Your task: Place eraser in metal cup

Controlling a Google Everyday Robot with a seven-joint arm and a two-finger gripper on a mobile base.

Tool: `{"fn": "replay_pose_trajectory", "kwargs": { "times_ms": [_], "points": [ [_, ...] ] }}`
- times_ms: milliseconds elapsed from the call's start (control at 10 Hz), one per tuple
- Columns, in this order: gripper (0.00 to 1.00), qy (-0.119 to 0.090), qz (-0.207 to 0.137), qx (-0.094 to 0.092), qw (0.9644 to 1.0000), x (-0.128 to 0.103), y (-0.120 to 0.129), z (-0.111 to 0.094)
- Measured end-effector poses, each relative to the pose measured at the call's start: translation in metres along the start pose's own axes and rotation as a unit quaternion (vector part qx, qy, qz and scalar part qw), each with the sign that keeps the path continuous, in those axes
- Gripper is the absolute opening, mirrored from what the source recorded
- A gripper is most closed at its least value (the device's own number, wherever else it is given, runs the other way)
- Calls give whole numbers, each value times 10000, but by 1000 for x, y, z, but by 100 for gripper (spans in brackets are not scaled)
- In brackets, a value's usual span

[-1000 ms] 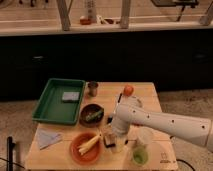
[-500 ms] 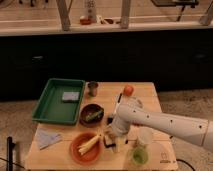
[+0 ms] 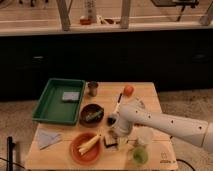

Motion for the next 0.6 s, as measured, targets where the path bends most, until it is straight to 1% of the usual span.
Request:
{"fn": "replay_pose_trajectory", "kwargs": {
  "times_ms": [100,200,300,400,500,600],
  "points": [
    [40,15,-26,8,10000,1,-1,0],
    [27,20,-30,15,10000,2,-2,0],
    [19,41,-40,32,10000,3,-3,-2],
    [8,43,-35,12,10000,3,-2,-3],
    [1,38,-29,5,10000,3,-1,-4],
    [0,37,-27,-1,10000,3,-1,-5]
  ]
}}
